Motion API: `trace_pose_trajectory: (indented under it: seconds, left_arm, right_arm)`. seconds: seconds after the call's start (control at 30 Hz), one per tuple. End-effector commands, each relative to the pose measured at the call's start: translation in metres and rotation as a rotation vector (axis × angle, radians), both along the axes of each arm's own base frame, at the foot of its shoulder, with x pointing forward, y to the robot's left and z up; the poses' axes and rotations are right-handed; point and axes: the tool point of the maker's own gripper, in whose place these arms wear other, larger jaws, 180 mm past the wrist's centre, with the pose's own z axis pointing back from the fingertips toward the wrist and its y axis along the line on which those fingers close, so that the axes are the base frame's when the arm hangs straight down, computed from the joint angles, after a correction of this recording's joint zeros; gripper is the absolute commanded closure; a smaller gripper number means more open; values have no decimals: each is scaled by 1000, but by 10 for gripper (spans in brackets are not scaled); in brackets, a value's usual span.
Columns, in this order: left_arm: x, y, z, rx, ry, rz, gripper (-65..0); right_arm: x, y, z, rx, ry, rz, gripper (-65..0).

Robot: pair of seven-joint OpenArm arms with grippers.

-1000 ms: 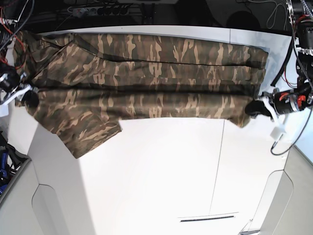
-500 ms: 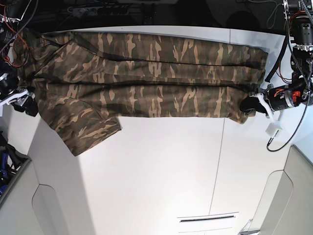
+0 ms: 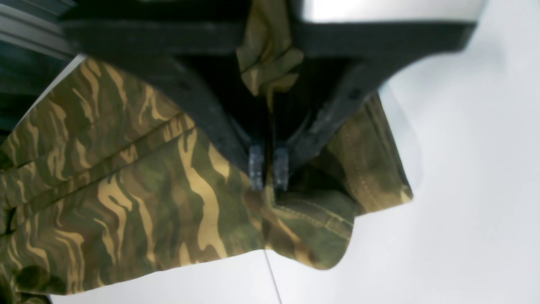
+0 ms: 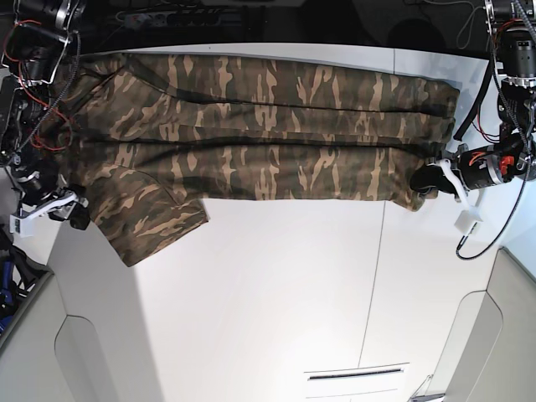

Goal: Fold the T-shirt properly
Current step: 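Fold the hem over toward the collar with both grippers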

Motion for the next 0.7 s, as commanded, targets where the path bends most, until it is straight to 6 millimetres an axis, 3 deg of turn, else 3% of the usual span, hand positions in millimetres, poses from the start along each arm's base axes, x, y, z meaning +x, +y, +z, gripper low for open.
trace_pose_trajectory:
  seconds: [0.0,0.13,0.27,0.33,0.5,0.67]
  left_arm:
    - [11,3,16,-4,-55,-1,0]
    - [12,3,16,-6,-56,0,0]
    - [12,3,17,-8,-62,3,0]
    - [12,3,17,-8,-62,3,0]
    - [12,3,17,-7,-62,2,0]
    - [13,3,18,-9,-66,4,0]
  right_arm:
    - [12,-2,12,-7,-45,9,-359]
    - [7,31,-12,5,14,97,-358]
    - [8,58,-15,15,12,170,-347]
    - [9,65,-12,24,-1,185,-275]
    - [15,72,-2,23,-32,195,0]
    - [13,80,11,23,-6,244,0]
